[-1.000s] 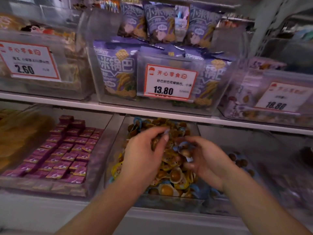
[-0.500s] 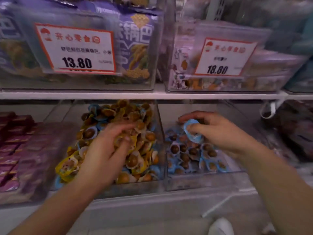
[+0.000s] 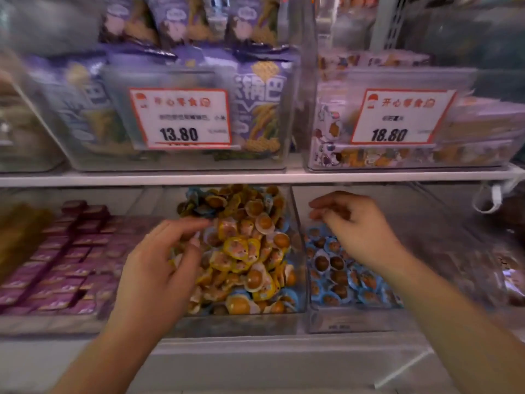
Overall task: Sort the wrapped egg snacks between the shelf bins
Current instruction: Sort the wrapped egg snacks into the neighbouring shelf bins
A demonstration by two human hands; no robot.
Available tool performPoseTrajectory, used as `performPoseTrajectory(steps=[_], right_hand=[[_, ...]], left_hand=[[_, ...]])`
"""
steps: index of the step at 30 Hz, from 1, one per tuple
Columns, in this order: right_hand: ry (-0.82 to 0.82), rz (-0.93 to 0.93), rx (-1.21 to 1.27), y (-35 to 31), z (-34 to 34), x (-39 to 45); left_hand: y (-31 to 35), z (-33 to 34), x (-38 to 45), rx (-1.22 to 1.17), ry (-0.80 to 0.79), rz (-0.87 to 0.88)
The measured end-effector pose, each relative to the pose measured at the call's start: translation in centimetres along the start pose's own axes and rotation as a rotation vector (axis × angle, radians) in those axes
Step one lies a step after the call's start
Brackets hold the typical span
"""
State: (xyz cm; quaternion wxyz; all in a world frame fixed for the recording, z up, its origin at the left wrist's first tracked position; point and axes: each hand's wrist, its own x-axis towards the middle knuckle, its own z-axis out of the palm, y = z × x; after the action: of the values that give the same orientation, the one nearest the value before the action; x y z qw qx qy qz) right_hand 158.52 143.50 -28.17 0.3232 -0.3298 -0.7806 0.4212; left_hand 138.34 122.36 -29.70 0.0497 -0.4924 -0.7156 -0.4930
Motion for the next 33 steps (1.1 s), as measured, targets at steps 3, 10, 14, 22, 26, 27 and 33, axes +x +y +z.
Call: performPoseTrajectory(steps=[3, 10, 14, 22, 26, 27, 33], right_hand=[[-0.089, -0.162, -0.041, -3.1, 4.7, -0.7], [-0.43, -0.271, -0.449, -6.9, 17.3, 1.0], [-0.56, -0.142, -0.749, -6.2, 22.1, 3.6], [-0.502, -0.219, -0.801, -4.5, 21.5, 5.9], [-0.477, -0.141, -0.709, -4.6, 21.4, 5.6], [-0.492, -0.146, -0.724, -4.8, 21.6, 5.6], [-0.451, -0.256, -0.756, -4.7, 22.4, 5.2]], left_hand=[[-1.1, -3.6, -0.8, -0.214, 0.226, -0.259], [-4.3, -5.6, -3.0, -0.336, 0.291, -0.405], [-5.0, -5.3, -2.4, -0.234, 0.206, -0.35], [-5.4, -6.9, -1.0, -0.344, 0.235, -0.353], [-5.3, -7.2, -1.4, -0.373, 0.226, -0.368], [-5.2, -7.3, -1.4, -0.367, 0.219, -0.367], [-4.7, -7.1, -1.6, -0.321, 0.211, -0.383]])
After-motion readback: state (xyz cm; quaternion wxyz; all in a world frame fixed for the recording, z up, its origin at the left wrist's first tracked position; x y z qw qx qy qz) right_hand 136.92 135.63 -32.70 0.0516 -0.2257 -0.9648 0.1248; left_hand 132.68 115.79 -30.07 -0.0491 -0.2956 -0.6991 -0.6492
